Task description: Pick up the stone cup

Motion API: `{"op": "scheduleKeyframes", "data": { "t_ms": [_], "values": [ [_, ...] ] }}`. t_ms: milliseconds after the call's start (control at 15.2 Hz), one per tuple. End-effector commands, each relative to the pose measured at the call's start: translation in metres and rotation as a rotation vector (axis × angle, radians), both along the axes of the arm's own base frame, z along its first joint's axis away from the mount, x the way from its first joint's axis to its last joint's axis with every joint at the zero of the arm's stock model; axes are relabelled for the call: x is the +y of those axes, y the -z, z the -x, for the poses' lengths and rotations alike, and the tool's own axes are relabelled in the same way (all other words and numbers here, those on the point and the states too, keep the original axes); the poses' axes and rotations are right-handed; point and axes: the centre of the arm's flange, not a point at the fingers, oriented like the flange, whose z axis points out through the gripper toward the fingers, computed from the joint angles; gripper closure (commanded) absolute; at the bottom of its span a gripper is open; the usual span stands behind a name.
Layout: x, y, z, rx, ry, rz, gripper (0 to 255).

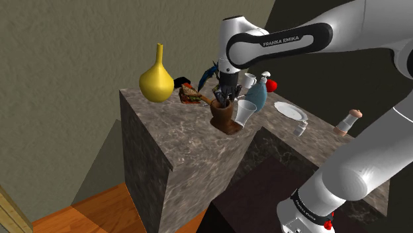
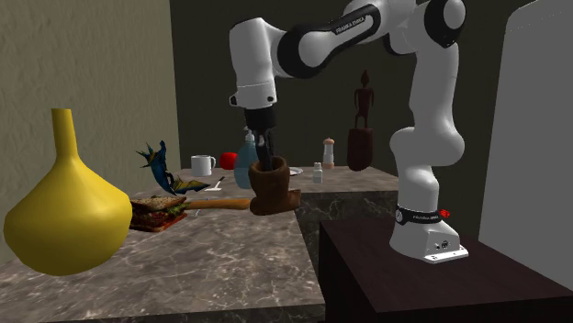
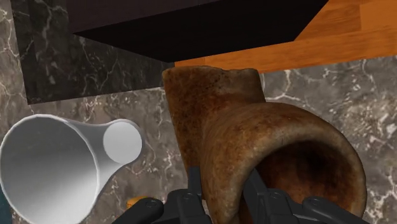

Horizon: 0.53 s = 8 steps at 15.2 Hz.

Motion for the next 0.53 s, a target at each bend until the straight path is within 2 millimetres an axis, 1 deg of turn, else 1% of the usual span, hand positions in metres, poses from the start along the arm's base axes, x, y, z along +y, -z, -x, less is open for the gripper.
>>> {"op": "scheduleKeyframes", "data": {
  "t_ms": [0,330,462],
  "values": [
    [-0.001,-0.011,0.0,-0.001,0.0,0.0,255],
    [-0.001,-0.037,0.0,-0.001,0.0,0.0,255],
    [-0.001,-0.038,0.0,-0.001,0.0,0.0,255]
  ]
}}
